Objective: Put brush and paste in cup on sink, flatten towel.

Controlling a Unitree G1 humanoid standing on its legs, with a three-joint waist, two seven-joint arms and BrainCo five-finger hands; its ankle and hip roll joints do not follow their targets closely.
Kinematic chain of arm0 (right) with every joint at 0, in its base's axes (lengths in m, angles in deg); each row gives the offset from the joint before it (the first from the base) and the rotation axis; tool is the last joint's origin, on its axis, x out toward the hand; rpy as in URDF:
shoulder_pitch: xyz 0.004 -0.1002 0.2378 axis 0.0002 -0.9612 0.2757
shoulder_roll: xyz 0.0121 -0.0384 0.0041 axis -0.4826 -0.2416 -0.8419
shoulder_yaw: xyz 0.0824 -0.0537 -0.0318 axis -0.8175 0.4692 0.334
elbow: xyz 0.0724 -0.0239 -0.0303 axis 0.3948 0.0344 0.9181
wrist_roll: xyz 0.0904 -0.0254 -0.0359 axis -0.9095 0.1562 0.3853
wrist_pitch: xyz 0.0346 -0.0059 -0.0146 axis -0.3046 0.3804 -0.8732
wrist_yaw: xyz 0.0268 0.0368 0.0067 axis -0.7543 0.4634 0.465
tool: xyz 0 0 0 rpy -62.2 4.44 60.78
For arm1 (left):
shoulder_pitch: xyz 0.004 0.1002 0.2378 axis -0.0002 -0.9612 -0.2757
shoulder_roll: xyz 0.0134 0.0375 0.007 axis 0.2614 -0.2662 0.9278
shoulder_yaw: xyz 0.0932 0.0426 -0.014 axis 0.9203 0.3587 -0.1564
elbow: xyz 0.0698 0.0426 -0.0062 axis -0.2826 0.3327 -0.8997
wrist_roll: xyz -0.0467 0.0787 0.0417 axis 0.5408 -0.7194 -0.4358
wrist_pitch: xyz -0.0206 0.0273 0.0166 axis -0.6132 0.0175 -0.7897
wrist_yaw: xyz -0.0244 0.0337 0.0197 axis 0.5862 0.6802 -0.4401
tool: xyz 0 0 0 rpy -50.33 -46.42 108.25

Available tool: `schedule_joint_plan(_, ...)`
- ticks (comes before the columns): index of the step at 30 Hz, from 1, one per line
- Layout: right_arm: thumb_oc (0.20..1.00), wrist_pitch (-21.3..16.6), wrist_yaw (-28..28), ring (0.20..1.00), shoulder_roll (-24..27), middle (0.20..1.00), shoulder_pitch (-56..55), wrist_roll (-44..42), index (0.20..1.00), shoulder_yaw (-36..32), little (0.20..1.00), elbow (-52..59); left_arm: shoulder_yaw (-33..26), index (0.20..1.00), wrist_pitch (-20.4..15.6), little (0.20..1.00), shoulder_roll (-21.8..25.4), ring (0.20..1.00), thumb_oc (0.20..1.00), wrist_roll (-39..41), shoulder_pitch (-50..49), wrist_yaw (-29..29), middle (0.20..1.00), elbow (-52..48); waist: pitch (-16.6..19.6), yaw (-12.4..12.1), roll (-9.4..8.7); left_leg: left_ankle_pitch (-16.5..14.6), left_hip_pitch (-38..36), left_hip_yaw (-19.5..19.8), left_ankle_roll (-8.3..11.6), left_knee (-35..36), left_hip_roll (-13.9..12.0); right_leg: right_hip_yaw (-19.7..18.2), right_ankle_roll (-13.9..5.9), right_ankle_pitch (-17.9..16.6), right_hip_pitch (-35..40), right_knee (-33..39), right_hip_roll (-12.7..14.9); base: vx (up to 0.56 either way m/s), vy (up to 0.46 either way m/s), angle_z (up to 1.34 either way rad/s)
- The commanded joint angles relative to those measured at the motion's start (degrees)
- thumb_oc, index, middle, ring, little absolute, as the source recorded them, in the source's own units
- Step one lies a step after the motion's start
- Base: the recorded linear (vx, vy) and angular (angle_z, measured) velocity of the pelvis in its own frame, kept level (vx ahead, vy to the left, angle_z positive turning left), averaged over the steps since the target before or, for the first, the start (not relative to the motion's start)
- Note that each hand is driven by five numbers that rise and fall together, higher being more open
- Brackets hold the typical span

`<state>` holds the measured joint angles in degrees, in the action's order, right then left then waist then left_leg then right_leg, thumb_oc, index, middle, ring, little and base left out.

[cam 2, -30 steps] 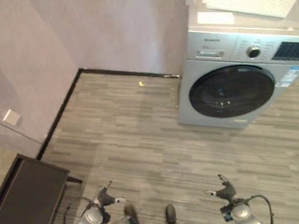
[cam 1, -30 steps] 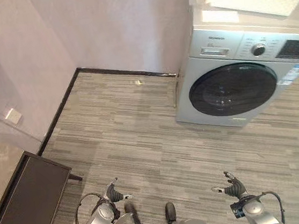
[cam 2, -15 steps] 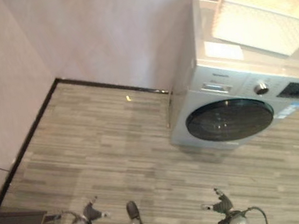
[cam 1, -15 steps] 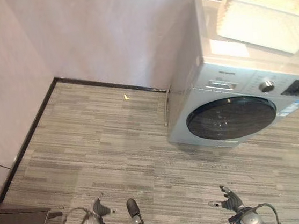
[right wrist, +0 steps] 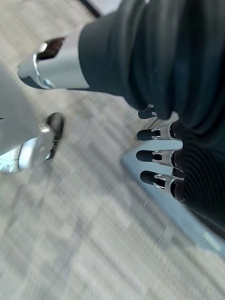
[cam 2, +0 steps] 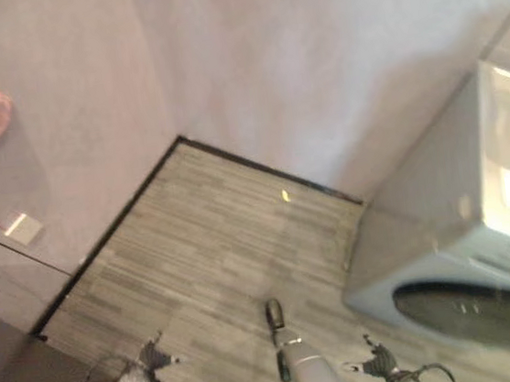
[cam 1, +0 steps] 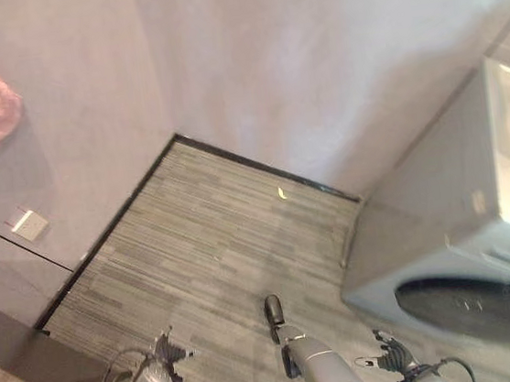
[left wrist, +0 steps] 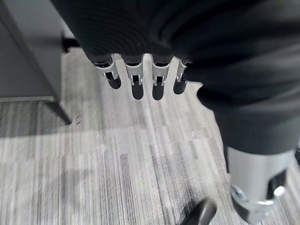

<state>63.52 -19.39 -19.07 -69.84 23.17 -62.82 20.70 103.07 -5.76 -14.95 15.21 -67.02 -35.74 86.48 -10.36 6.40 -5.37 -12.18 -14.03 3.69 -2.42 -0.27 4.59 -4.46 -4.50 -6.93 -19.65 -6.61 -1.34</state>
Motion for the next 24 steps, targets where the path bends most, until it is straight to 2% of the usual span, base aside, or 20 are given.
schedule_joint_plan(1,1.0,-0.85,-0.49,1.0,1.25,1.0,1.05,-2.05,1.0,-0.83,1.0,-0.23,0.16,1.0,-0.99,1.0,0.37,1.0,1.0,-1.35,1.73,0.26,1.0,-2.27,-0.26,2.22,3.18,10.99,6.99,-2.88,3.42,-7.02,-0.42,-0.7,-1.87,-1.2,5.0,0.24,-1.96,0.22,-0.058,1.16)
schedule_joint_plan(3,1.0,-1.16,-0.97,1.0,1.85,1.0,1.0,-3.01,1.0,-1.89,1.0,-0.42,-0.32,1.0,-1.14,1.0,0.14,1.0,1.0,0.3,1.27,0.07,1.0,-3.29,-0.48,2.44,3.61,17.49,12.23,-4.05,7.8,-18.73,-2.32,0.83,-0.48,-0.46,8.03,1.6,-1.22,0.25,-0.079,1.0)
schedule_joint_plan(4,1.0,-1.21,-1.55,1.0,2.29,1.0,1.33,-3.19,1.0,-2.36,1.0,-0.29,-0.4,1.0,-1.07,1.0,0.29,1.0,1.0,1.08,1.5,0.12,1.0,-4.51,-1.23,2.13,2.64,19.13,16.58,-6.48,8.35,-25.33,-4.31,1.56,0.24,-0.15,9.41,2.17,0.12,0.2,-0.103,0.27)
schedule_joint_plan(5,1.0,-1.06,-1.95,1.0,2.74,1.0,1.69,-3.09,1.0,-2.39,1.0,0.18,-0.69,1.0,-1.05,1.0,0.61,1.0,1.0,1.78,1.84,0.09,1.0,-5.7,-2.11,1.11,1.7,18.52,19.71,-8.51,7.54,-30.94,-5.35,2.1,1.28,0.53,10.79,2.29,0.62,0.15,-0.081,0.18)
schedule_joint_plan(6,1.0,-1.06,-1.95,1.0,2.74,1.0,1.69,-3.09,1.0,-2.4,1.0,0.18,-0.69,1.0,-1.04,1.0,0.61,1.0,1.0,1.78,1.85,0.09,1.0,-5.7,-2.11,1.1,1.75,18.46,19.78,-8.5,7.54,-31.05,-5.4,2.11,1.29,0.52,10.77,2.28,0.57,0.23,-0.121,0.12)
schedule_joint_plan(7,1.0,-1.16,-2.12,1.0,3.69,1.0,1.66,-3.15,1.0,-2.42,1.0,2.08,-1.35,1.0,-1.11,1.0,1.26,1.0,1.0,3.23,2.02,-0.8,1.0,-7.12,-2.69,0.01,1.01,17.51,24.24,-11.46,6.72,-32.64,-6.65,3.04,2.0,2.49,13.2,2.79,1.21,0.25,-0.069,0.14)
schedule_joint_plan(9,1.0,-1.53,-2.13,1.0,4.24,1.0,1.26,-4.68,1.0,-3.84,1.0,4.4,-1.98,1.0,-1.05,1.0,1.79,1.0,1.0,3.69,2.64,-0.97,1.0,-7.59,-2.37,-0.5,0.73,16.04,28.84,-17.74,5.69,-26.1,-10.44,4.9,1.74,4.69,16.16,3.27,2.49,0.36,0.017,0.2)
schedule_joint_plan(10,1.0,-1.77,-2.22,1.0,4.49,1.0,1.22,-5.32,1.0,-4.24,1.0,5.19,-2.31,1.0,-1.14,1.0,2.08,1.0,1.0,4.04,2.55,-1.08,1.0,-8.09,-2.23,-1.0,1.05,15.4,29.45,-18.87,5.41,-21.71,-11.13,5.24,1.3,5.7,17.07,3.44,2.56,0.38,0.131,0.65)
schedule_joint_plan(11,1.0,-2.44,-2.24,1.0,4.64,1.0,1.36,-6.28,1.0,-4.36,1.0,5.3,-2.77,1.0,-1.25,1.0,2.46,1.0,1.0,4.17,2.77,-1.54,1.0,-7.83,-1.8,-1.45,1.33,16.93,30.24,-20.22,5.66,-14.86,-11.39,5.5,0.85,6.66,18.02,3.89,2.67,0.43,0.184,0.65)
schedule_joint_plan(12,1.0,-3.04,-1.99,1.0,4.53,1.0,1.1,-7.1,1.0,-4.37,1.0,5.3,-3.34,1.0,-1.37,1.0,2.74,1.0,1.0,4.16,2.84,-1.86,1.0,-7.38,-1.62,-1.93,2.04,21.0,30.58,-21.44,6.73,-7.4,-12.61,6.1,0.46,7.85,19.78,4.23,2.37,0.44,0.195,0.44)
schedule_joint_plan(14,1.0,-3.25,-1.92,1.0,4.7,1.0,0.83,-6.63,1.0,-4.41,1.0,5.23,-3.67,1.0,-1.27,1.0,2.98,1.0,1.0,4.1,2.86,-2.19,1.0,-6.61,-1.11,-2.25,2.45,23.32,30.86,-23.34,8.25,-0.86,-15.28,6.82,-0.12,9.5,21.76,4.16,3.01,0.48,0.229,-0.03)
schedule_joint_plan(16,1.0,-2.68,-2.07,1.0,4.81,1.0,0.81,-5.54,1.0,-4.65,1.0,3.92,-4.46,1.0,-1.08,1.0,2.83,1.0,1.0,5.03,1.89,-1.51,1.0,-6.45,-0.36,-1.32,2.53,24.72,29.12,-29.55,8.46,2.58,-17.48,8.11,-0.98,11.44,23.64,2.42,4.14,0.4,0.196,-0.14)
schedule_joint_plan(17,1.0,-2.69,-2.08,1.0,4.82,1.0,0.75,-5.5,1.0,-4.59,1.0,3.86,-4.46,1.0,-1.03,1.0,2.84,1.0,1.0,5.08,1.73,-1.47,1.0,-6.54,-0.43,-1.16,2.26,24.53,28.7,-29.53,8.55,2.7,-17.06,8.2,-1.11,11.91,23.93,2.14,4.51,0.4,0.241,0.3)
schedule_joint_plan(18,1.0,-1.56,-1.99,1.0,4.3,1.0,1.46,-3.54,1.0,-3.67,1.0,2.73,-5.06,1.0,-0.78,1.0,2.54,1.0,1.0,5.73,0.74,-1.0,1.0,-6.6,0.46,-1.94,3.11,25.47,28.05,-29.82,7.34,0.41,-17.36,8.42,-1.38,13.02,24.93,-0.71,4.39,0.45,0.307,0.38)
schedule_joint_plan(19,1.0,-1.32,-2.01,1.0,3.86,1.0,2.81,-1.95,1.0,-2.64,1.0,-0.13,-4.79,1.0,-1.03,1.0,2.41,1.0,1.0,5.2,0.68,-1.13,1.0,-6.09,0.99,-3.29,2.66,24.1,29.86,-27.28,6.54,-2.68,-15.87,8.19,-1.69,12.19,25.93,-2.31,5.63,0.61,0.404,0.35)
schedule_joint_plan(20,1.0,-0.81,-2.05,1.0,2.91,1.0,3.81,-1.24,1.0,-2.54,1.0,-2.44,-4.33,1.0,-0.86,1.0,1.88,1.0,1.0,5.3,0.59,-0.86,1.0,-5.56,1.51,-3.86,1.91,22.35,30.12,-26.97,5.58,-4.58,-14.39,8.06,-2.53,9.29,26.3,-4.74,7.53,0.36,0.232,-0.07)
schedule_joint_plan(21,1.0,-0.84,-2.06,1.0,2.87,1.0,3.86,-1.23,1.0,-2.54,1.0,-2.49,-4.33,1.0,-0.87,1.0,1.91,1.0,1.0,5.3,0.61,-0.86,1.0,-5.56,1.51,-3.84,1.85,22.24,30.17,-26.97,5.55,-4.71,-14.35,8.06,-2.57,9.33,26.3,-4.76,7.6,0.43,0.322,-0.25)
schedule_joint_plan(22,1.0,-0.17,-2.39,1.0,1.98,1.0,4.1,-0.95,1.0,-2.9,1.0,-4.45,-4.17,1.0,-0.79,1.0,1.39,1.0,1.0,6.04,-0.14,-0.64,1.0,-5.66,1.9,-3.88,0.89,18.17,28.46,-26.33,3.86,-6.02,-11.29,7.34,-3.98,2.74,24.63,-11.82,10.91,0.31,0.314,-0.14)
schedule_joint_plan(23,1.0,-0.04,-2.37,1.0,1.53,1.0,4.55,-1.0,1.0,-2.93,1.0,-5.13,-4.3,1.0,-0.89,1.0,1.05,1.0,1.0,6.72,-1.11,-0.5,1.0,-6.58,1.61,-4.38,1.4,18.0,27.52,-26.92,2.32,-5.95,-10.92,6.91,-3.93,-2.3,22.23,-15.19,11.15,0.45,0.412,0.11)
schedule_joint_plan(24,1.0,0.02,-2.0,1.0,1.41,1.0,5.17,-1.2,1.0,-2.72,1.0,-5.1,-4.28,1.0,-0.97,1.0,1.31,1.0,1.0,7.01,-1.92,-0.38,1.0,-8.64,1.06,-4.52,1.78,17.33,26.82,-25.5,1.53,-6.09,-9.92,5.14,-4.02,-5.47,21.04,-19.19,10.14,0.28,0.279,0.44)
